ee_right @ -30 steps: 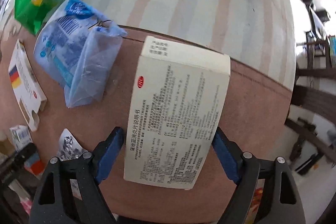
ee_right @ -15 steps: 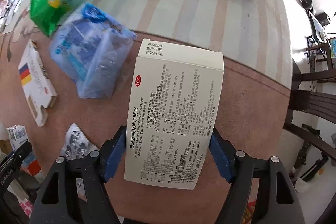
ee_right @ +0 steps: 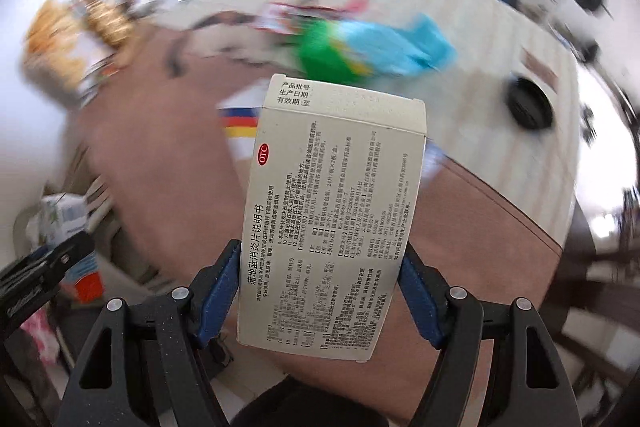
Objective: Collect trash
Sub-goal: 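Carry the milk carton and medicine box over the trash bin, then open both tools to drop the carton and box into the bin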
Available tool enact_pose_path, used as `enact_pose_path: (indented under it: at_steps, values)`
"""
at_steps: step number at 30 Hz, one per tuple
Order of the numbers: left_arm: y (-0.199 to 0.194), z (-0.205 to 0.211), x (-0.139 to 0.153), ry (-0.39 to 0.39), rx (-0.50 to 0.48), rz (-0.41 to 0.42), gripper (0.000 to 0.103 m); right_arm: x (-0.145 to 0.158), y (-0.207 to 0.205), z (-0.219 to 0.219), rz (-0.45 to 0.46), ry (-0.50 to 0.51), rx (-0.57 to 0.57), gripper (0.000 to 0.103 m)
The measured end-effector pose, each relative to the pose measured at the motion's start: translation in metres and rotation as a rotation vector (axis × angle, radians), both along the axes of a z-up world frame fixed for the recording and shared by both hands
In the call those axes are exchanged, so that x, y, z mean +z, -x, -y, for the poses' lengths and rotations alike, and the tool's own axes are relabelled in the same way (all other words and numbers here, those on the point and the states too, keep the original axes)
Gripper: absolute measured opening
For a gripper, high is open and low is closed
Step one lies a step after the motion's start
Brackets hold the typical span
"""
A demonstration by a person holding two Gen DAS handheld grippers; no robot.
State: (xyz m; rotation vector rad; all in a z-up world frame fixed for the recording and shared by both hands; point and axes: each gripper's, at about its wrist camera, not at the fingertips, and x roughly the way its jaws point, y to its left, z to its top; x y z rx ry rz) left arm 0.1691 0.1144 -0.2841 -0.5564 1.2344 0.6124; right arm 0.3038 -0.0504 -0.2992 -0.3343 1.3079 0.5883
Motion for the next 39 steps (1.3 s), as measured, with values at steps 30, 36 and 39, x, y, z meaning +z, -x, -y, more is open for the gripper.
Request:
enact_pose_path:
  at_steps: [30, 36, 39]
  values:
    - [0.281, -0.13, -0.364, 0.534, 0.617, 0.008, 0.051, -0.361, 0.243, -0.163, -0.302, 0.255, 0.474, 0.076]
    - [0.285, -0.138, -0.44, 0.595, 0.615, -0.01, 0.08, -0.445, 0.246, -0.176, -0.383, 0.229, 0.522, 0.077]
    - [0.291, -0.138, -0.453, 0.586, 0.621, -0.023, 0.101, -0.47, 0.248, -0.182, -0.414, 0.208, 0.536, 0.082]
